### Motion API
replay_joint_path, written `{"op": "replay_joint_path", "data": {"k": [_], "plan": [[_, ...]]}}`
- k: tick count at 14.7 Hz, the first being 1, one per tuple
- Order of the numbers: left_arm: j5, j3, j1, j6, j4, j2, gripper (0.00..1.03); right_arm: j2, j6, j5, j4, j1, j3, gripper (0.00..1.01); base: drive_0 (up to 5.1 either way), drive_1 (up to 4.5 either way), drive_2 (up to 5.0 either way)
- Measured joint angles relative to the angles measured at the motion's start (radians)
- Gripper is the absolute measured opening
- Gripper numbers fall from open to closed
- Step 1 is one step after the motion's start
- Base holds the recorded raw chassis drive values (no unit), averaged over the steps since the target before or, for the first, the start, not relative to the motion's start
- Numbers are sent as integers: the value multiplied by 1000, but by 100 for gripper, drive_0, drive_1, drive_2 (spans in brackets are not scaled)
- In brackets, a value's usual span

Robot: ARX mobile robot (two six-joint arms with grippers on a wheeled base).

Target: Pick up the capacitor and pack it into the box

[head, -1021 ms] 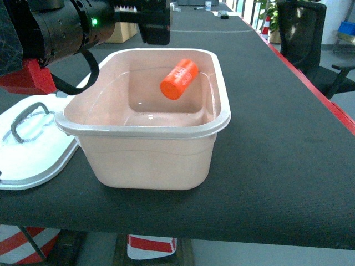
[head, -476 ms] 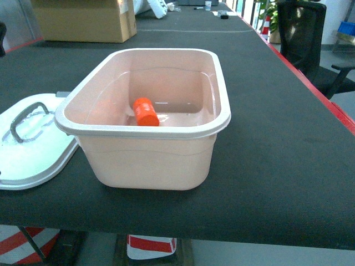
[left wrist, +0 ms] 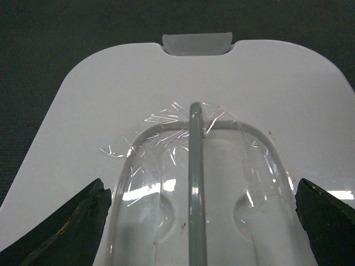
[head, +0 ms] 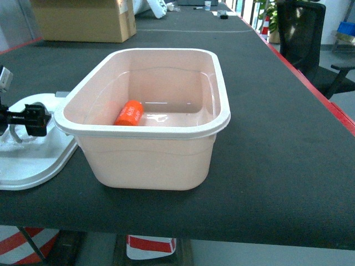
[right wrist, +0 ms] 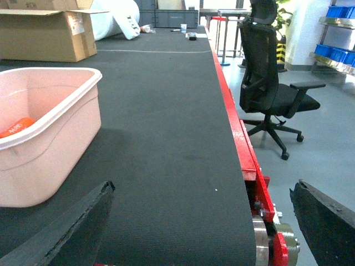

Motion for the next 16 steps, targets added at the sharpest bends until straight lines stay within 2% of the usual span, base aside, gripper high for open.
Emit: {"op": "replay_joint_path", "data": {"k": [1, 2, 6, 10, 13, 15, 16], "plan": [[-3, 18, 2, -1, -19, 9, 98, 0, 0, 0, 0, 0, 0, 98, 0, 0, 0], [4, 25, 5, -1, -25, 9, 90, 0, 0, 0, 0, 0, 0, 98, 0, 0, 0], [14, 40, 18, -1, -86, 22, 44, 0, 0, 0, 0, 0, 0, 98, 0, 0, 0], [24, 54, 18, -1, -77, 29, 1, 0, 0, 0, 0, 0, 0, 98, 0, 0, 0], [14, 67, 16, -5, -90, 25, 2, 0, 0, 0, 0, 0, 0, 98, 0, 0, 0], [12, 67, 24, -50, -141, -36, 2, 0, 0, 0, 0, 0, 0, 98, 0, 0, 0], [-14, 77, 28, -82, -181, -105, 2, 0, 0, 0, 0, 0, 0, 98, 0, 0, 0]]}}
